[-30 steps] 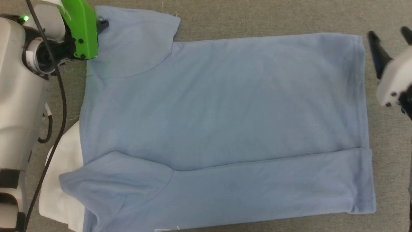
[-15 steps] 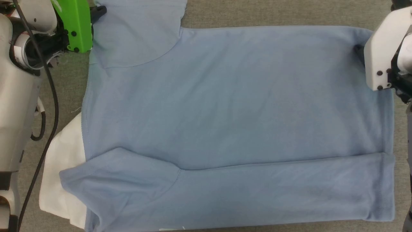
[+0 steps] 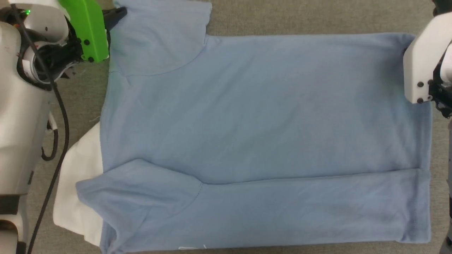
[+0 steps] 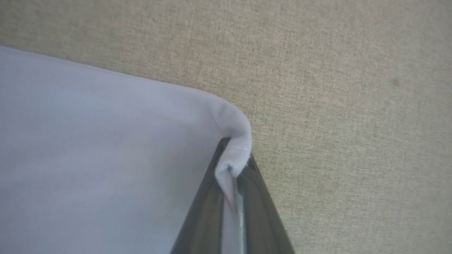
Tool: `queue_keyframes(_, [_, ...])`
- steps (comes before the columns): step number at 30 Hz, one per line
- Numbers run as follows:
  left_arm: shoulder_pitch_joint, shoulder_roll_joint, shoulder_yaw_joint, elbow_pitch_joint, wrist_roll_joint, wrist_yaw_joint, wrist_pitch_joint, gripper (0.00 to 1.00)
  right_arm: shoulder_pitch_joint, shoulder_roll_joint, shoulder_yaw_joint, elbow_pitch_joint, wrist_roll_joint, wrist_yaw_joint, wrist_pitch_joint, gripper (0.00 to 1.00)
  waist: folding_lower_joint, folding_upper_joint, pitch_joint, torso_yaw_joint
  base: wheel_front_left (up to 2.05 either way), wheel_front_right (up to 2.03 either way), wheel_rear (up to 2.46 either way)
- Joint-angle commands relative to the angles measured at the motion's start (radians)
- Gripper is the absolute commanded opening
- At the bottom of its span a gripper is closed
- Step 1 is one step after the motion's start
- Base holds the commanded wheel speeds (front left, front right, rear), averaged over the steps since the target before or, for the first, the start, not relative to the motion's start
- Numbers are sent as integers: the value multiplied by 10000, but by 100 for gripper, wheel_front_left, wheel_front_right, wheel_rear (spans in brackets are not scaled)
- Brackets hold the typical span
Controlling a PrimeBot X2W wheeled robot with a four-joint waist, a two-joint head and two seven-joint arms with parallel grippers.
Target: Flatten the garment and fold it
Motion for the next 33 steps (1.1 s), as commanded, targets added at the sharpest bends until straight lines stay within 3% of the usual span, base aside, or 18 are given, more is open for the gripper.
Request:
queue_keyframes(1, [204, -43, 126, -109, -245, -22, -196, 0, 205, -66, -71, -68, 96, -13, -267, 0, -1, 42, -602, 23, 0, 0, 0])
queue_keyframes(10, [1715, -6, 740, -996, -965, 115, -1049, 0, 1494, -636, -127, 263, 629, -13, -2072, 0, -1, 42, -2522, 146, 0, 0, 0])
queue_keyframes(21, [4932, 313, 1192, -2228, -1432, 1240, -1497, 0, 3546, -750, -101, 999, 1538, -13, -3906, 0, -1, 42, -4286, 269, 0, 0, 0])
queue_keyframes(33, [8229, 281, 1785, -3299, -2136, 2239, -2081, 0, 5428, -634, -294, 1615, 2197, -13, -4855, 0, -1, 42, -4872, 390, 0, 0, 0])
